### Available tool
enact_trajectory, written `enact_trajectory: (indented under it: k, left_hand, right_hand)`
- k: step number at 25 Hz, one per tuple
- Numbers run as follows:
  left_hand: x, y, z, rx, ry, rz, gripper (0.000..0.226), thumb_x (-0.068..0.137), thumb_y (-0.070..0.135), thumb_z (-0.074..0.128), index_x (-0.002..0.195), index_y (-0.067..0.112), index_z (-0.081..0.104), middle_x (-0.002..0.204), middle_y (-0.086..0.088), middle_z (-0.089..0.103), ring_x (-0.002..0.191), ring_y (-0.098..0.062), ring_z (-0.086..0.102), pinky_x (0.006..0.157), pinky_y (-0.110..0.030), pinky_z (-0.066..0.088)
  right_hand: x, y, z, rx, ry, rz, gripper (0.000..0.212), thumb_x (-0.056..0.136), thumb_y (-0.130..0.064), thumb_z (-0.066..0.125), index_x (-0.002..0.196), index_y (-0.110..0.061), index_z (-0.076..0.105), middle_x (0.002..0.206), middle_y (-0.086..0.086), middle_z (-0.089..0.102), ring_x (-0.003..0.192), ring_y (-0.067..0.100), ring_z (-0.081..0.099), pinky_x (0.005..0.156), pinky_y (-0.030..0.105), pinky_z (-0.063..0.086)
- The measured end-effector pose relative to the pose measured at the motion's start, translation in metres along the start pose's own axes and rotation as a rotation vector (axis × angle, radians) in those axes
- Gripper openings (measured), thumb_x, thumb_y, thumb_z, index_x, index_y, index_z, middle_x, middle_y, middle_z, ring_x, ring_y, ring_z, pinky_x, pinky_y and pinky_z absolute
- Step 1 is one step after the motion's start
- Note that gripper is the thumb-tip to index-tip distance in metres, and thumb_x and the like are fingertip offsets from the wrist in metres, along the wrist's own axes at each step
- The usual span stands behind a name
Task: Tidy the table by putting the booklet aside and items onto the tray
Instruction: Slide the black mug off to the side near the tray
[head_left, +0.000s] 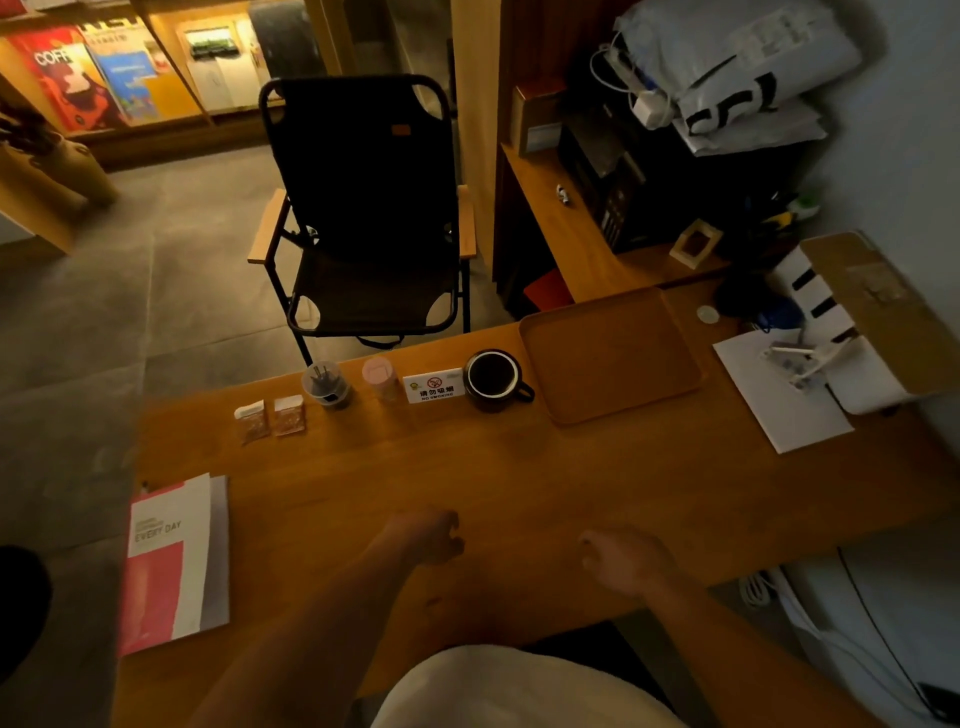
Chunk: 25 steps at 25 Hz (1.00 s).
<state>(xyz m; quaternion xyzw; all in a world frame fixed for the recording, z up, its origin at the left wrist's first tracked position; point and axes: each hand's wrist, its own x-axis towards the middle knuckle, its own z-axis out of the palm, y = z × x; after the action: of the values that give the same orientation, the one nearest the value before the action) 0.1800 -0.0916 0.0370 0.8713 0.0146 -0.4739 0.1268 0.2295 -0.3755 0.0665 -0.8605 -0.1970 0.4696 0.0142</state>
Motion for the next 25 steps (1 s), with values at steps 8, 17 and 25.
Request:
enact_trajectory:
  k: [8,17,25]
  left_hand:
    - [0.039,0.041,-0.04,0.191,0.184,0.07,0.043,0.097,0.041,0.048,0.134,0.018,0.049,0.13,-0.008,0.056,0.12,-0.029,0.051,0.103,-0.049,0.036]
    - [0.093,0.094,-0.102,0.518,0.783,0.337,0.032,0.094,0.034,0.044,0.114,0.014,0.059,0.117,-0.01,0.058,0.108,-0.029,0.049,0.087,-0.043,0.037]
    - [0.146,0.094,-0.124,0.74,0.699,0.103,0.04,0.091,0.033,0.056,0.126,0.013,0.054,0.131,-0.013,0.054,0.128,-0.033,0.039,0.107,-0.054,0.027]
  right_hand:
    - [0.039,0.015,-0.011,-0.027,0.13,0.002,0.057,0.098,-0.048,0.038,0.151,-0.03,0.024,0.156,0.001,0.03,0.141,0.025,0.03,0.11,0.041,0.033]
    - [0.095,0.037,0.016,-0.04,0.37,0.092,0.088,0.083,-0.079,0.029,0.152,-0.037,-0.005,0.162,0.004,-0.018,0.148,0.036,-0.011,0.114,0.066,0.006]
    - [0.125,0.038,0.062,-0.07,0.607,0.103,0.083,0.086,-0.079,0.015,0.155,-0.033,0.002,0.164,0.008,0.002,0.149,0.038,0.001,0.111,0.071,0.001]
